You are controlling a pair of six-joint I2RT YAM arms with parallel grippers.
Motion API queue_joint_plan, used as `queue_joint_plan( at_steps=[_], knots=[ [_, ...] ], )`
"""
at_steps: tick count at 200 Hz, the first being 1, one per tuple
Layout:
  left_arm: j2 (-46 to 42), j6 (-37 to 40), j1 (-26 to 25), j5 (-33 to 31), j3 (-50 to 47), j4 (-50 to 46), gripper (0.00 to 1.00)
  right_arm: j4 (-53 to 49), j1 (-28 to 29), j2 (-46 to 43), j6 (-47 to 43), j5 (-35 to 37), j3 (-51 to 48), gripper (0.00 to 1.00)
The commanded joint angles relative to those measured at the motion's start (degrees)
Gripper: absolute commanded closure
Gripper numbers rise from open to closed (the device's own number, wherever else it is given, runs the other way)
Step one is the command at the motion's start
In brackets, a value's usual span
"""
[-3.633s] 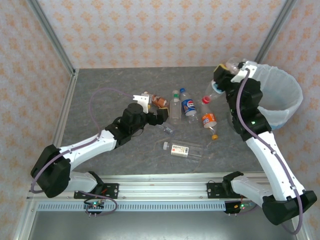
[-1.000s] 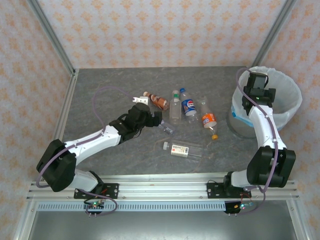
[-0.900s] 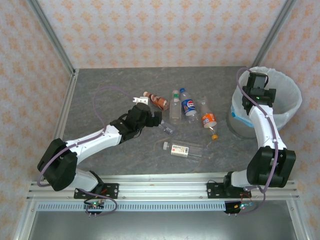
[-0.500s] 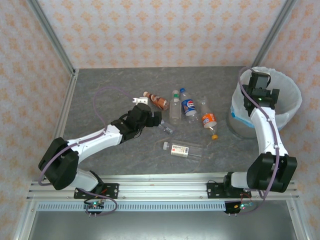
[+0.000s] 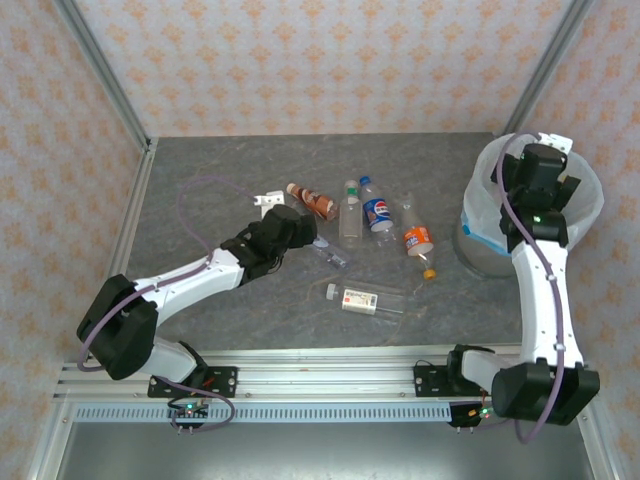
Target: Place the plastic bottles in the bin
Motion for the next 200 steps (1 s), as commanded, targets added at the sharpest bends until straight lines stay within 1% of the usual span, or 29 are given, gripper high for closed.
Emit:
queue_joint_plan(
  at_steps=[1,24,51,67,78,97,119,160,182,200],
  knots=[
    [-1.13,-2.9,0.41,-3.86,-0.86,-1.45,0.0,1.02,-0.17,-3.01,5.97,-9.68,2.36,0.01],
    [-1.27,-3.98,0.62,-5.14,-1.1,-2.07,0.0,0.76,-0.12,-3.83,9.13,-18.29,2.86,0.01],
    [-2.05,-5.97,0.67,-7.73,-1.66,-3.1,0.0,-3.72,0.28,-2.6,10.72,-27.86,5.26,0.01],
    [-2.53,-6.08,0.75,-7.81,-2.07,-2.94,0.0,-5.26,1.83,-2.23,11.05,-33.47,6.09,0.01],
    [-2.76,-5.99,0.72,-7.53,-2.32,-2.66,0.0,-6.21,4.21,-2.12,10.9,-35.09,6.46,0.01],
    [-3.2,-6.08,0.76,-6.63,-2.84,-1.9,0.0,-8.22,8.97,-1.79,9.72,-34.41,6.83,0.01],
    [-3.62,-6.16,0.85,-5.58,-2.95,-1.48,0.0,-11.15,14.18,-0.79,8.62,-31.26,7.25,0.01],
    [-4.23,-6.41,0.94,-5.92,-2.88,-2.25,0.0,-15.41,22.38,1.6,8.02,-27.08,4.88,0.01],
    [-4.01,-6.69,1.06,-6.23,-2.85,-2.6,0.0,-16.03,24.58,3.57,8.0,-23.91,2.39,0.01],
    [-4.02,-7.08,1.11,-6.07,-2.75,-2.79,0.0,-16.11,24.74,6.69,8.75,-22.49,1.17,0.01]
  ],
)
